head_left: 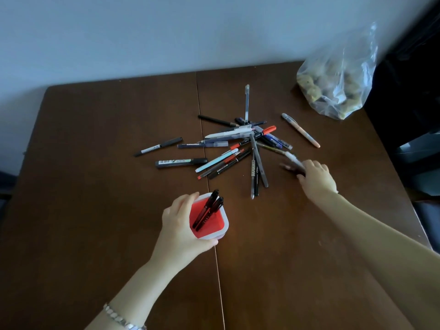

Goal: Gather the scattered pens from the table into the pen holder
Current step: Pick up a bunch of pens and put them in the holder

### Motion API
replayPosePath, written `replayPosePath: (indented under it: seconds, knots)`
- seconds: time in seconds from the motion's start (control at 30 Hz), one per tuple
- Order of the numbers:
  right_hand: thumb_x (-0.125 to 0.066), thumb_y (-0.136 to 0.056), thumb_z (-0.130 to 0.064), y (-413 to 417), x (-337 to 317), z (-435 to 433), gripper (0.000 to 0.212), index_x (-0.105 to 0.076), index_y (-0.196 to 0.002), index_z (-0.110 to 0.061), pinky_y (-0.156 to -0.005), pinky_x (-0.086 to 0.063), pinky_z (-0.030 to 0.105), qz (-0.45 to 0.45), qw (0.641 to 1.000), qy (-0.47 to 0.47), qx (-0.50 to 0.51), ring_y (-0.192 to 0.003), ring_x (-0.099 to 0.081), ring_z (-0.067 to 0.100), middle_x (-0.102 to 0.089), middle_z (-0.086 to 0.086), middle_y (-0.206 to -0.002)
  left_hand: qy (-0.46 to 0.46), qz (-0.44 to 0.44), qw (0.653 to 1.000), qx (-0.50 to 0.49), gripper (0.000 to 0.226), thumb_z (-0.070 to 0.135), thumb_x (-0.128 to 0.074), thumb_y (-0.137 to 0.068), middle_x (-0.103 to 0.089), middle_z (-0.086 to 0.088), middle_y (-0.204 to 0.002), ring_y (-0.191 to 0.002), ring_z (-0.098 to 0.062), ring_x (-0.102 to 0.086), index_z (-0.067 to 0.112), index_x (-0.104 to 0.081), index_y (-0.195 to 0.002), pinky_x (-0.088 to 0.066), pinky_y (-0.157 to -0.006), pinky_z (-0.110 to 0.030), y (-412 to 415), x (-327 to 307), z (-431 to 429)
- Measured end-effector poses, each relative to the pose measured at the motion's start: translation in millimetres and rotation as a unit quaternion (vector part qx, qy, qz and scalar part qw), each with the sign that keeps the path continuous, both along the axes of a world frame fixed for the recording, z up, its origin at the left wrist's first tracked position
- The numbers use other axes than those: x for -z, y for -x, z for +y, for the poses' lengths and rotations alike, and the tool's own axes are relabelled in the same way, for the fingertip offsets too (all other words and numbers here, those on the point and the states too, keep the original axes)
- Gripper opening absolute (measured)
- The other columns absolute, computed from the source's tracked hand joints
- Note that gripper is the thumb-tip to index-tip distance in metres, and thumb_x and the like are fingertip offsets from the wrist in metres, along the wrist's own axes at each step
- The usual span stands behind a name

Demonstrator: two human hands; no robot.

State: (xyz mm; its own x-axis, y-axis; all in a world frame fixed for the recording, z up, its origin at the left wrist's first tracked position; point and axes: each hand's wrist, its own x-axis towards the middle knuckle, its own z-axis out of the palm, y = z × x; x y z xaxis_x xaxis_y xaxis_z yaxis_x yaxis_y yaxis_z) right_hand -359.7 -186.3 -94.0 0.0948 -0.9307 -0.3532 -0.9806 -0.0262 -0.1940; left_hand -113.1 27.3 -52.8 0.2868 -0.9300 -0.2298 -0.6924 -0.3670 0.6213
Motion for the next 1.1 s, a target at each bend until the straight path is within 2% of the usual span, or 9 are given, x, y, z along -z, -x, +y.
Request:
replayPosePath:
  seconds: [0.13,0.23,0.37,0.43,0.6,0.77,0.9,1.0,1.1]
  knots:
    - [-0.047,-0.091,-0.013,-3,-3,20,0.032,-0.046,-0.121,-0.003,-0.085,-0.043,0.042,-0.026,0.998,-0.056,0.006,-0.109,-0.05,0.035,-0.053,0.02,-0.12,0.006,0.005,1.0,0.002,0.098,0.035,-0.088,-0.055,-0.041,0.0,-0.139,-0.123,-0.02,-0.04,0.024,-0.036,-0.136,-0.046,-0.096,-0.037,-1,3,4]
    - [-0.043,-0.092,-0.009,-26,-34,50,0.013,-0.046,-0.104,-0.005,-0.068,-0.047,0.039,-0.229,0.966,-0.087,0.087,-0.082,-0.061,0.028,-0.061,0.018,-0.097,0.007,0.001,1.0,0.012,0.099,0.036,-0.088,-0.055,-0.041,0.001,-0.14,-0.125,-0.022,-0.041,0.025,-0.035,-0.138,-0.049,-0.095,-0.038,-4,6,6]
    - [-0.041,-0.093,0.003,-74,-96,105,0.02,-0.053,-0.087,-0.012,-0.086,-0.054,0.033,-0.639,0.728,-0.159,0.192,-0.079,-0.067,0.017,-0.063,0.001,-0.075,0.013,-0.02,0.999,0.031,0.101,0.039,-0.087,-0.055,-0.041,0.001,-0.141,-0.126,-0.024,-0.041,0.025,-0.033,-0.139,-0.045,-0.097,-0.036,-5,9,8]
    - [-0.041,-0.092,0.006,-97,-108,131,0.023,-0.056,-0.088,-0.011,-0.089,-0.055,0.028,-0.693,0.673,-0.164,0.199,-0.084,-0.069,0.015,-0.068,-0.001,-0.073,0.019,-0.011,0.999,0.029,0.101,0.037,-0.088,-0.054,-0.042,-0.001,-0.14,-0.126,-0.024,-0.041,0.022,-0.034,-0.139,-0.041,-0.095,-0.031,-7,10,9]
    - [-0.052,-0.088,0.004,-133,-87,163,0.034,-0.055,-0.095,-0.029,-0.088,-0.053,0.017,-0.589,0.792,-0.054,0.153,-0.089,-0.065,-0.003,-0.069,-0.008,-0.089,-0.005,0.012,1.0,0.013,0.099,0.043,-0.084,-0.058,-0.036,0.006,-0.143,-0.13,-0.018,-0.035,0.029,-0.029,-0.139,-0.041,-0.097,-0.032,-6,5,7]
    - [-0.055,-0.086,0.006,-132,-74,161,0.054,-0.039,-0.116,-0.036,-0.088,-0.048,0.009,-0.551,0.828,0.028,0.098,-0.097,-0.063,0.002,-0.063,-0.013,-0.093,-0.027,0.012,0.999,0.014,0.1,0.046,-0.082,-0.061,-0.031,0.01,-0.145,-0.13,-0.017,-0.031,0.033,-0.023,-0.141,-0.044,-0.096,-0.034,-5,3,6]
    - [-0.046,-0.092,0.001,-126,-56,165,0.035,-0.058,-0.121,-0.015,-0.106,-0.03,0.012,-0.413,0.905,0.059,-0.09,-0.132,-0.04,0.008,-0.056,-0.004,-0.129,-0.011,-0.004,1.0,0.016,0.099,0.051,-0.08,-0.06,-0.033,0.007,-0.144,-0.13,-0.018,-0.034,0.032,-0.024,-0.14,-0.043,-0.098,-0.034,-5,7,5]
    - [-0.04,-0.096,-0.014,-118,-50,159,0.037,-0.049,-0.132,-0.015,-0.111,-0.018,0.012,-0.397,0.898,0.024,-0.189,-0.138,-0.021,0.001,-0.037,-0.012,-0.142,-0.007,-0.007,1.0,0.015,0.1,0.05,-0.081,-0.059,-0.034,0.006,-0.144,-0.129,-0.02,-0.035,0.031,-0.026,-0.14,-0.045,-0.098,-0.038,-5,8,6]
    - [-0.041,-0.096,-0.015,-113,-48,128,0.033,-0.052,-0.126,-0.018,-0.105,-0.036,0.019,-0.465,0.884,-0.018,-0.031,-0.125,-0.044,0.004,-0.049,-0.013,-0.129,0.01,0.005,1.0,0.021,0.099,0.044,-0.084,-0.058,-0.037,0.005,-0.141,-0.127,-0.019,-0.036,0.028,-0.029,-0.139,-0.046,-0.097,-0.038,-7,9,7]
